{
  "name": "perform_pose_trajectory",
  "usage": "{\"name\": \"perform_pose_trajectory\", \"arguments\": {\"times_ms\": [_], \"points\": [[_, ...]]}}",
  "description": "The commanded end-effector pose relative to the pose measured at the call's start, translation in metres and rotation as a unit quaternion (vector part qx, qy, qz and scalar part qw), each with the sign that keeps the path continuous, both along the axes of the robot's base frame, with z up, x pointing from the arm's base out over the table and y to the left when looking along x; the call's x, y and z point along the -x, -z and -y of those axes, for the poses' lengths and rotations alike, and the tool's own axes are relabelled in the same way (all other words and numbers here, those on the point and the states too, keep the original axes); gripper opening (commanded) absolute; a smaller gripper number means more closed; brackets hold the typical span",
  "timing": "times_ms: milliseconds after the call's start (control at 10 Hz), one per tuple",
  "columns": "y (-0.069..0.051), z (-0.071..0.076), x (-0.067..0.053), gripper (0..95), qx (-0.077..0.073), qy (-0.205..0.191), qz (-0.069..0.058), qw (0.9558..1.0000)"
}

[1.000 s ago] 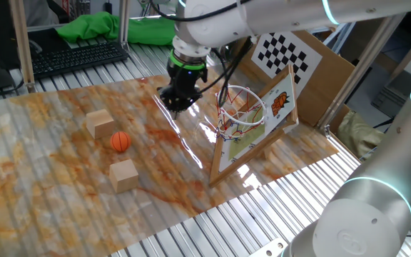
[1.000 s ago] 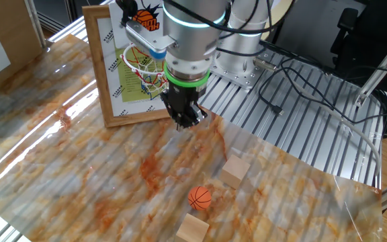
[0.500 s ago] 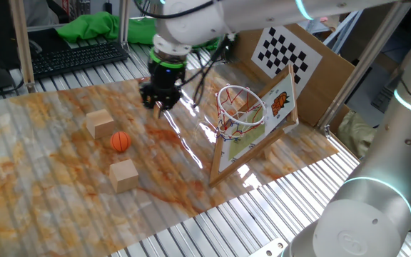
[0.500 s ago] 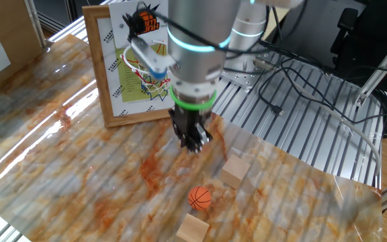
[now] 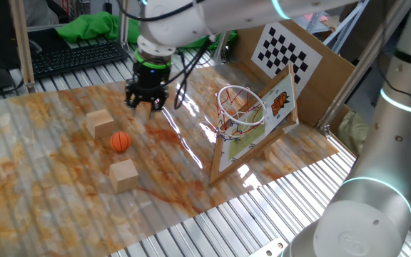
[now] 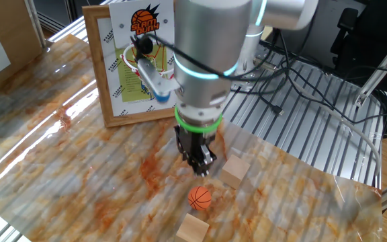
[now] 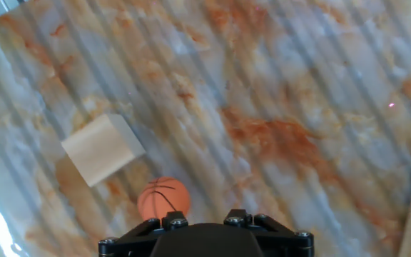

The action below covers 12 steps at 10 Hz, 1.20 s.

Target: Grab a basketball, release it and shoot it into the basket

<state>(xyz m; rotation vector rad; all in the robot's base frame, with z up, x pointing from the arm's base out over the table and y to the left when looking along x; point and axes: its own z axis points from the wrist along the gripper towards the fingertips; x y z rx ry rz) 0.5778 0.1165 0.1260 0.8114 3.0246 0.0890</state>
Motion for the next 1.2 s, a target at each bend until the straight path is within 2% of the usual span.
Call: {"name": "perform_pose_trajectory", "arguments": {"times_ms": [100, 600, 900, 1100, 1200], "points": [[0.0019, -0.0001, -0.0023, 57.0, -0.001, 0.005, 0.001, 1.0000], [0.0015, -0.0001, -0.0027, 57.0, 0.002, 0.006, 0.005, 1.0000], [0.0022, 0.0006, -0.0030, 57.0, 0.003, 0.000, 0.001, 1.0000], [0.0022, 0.0007, -0.0031, 57.0, 0.007, -0.006, 0.003, 0.9999], [0.0022, 0.0007, -0.0031, 38.0, 0.004, -0.020, 0.003, 0.9998]]}}
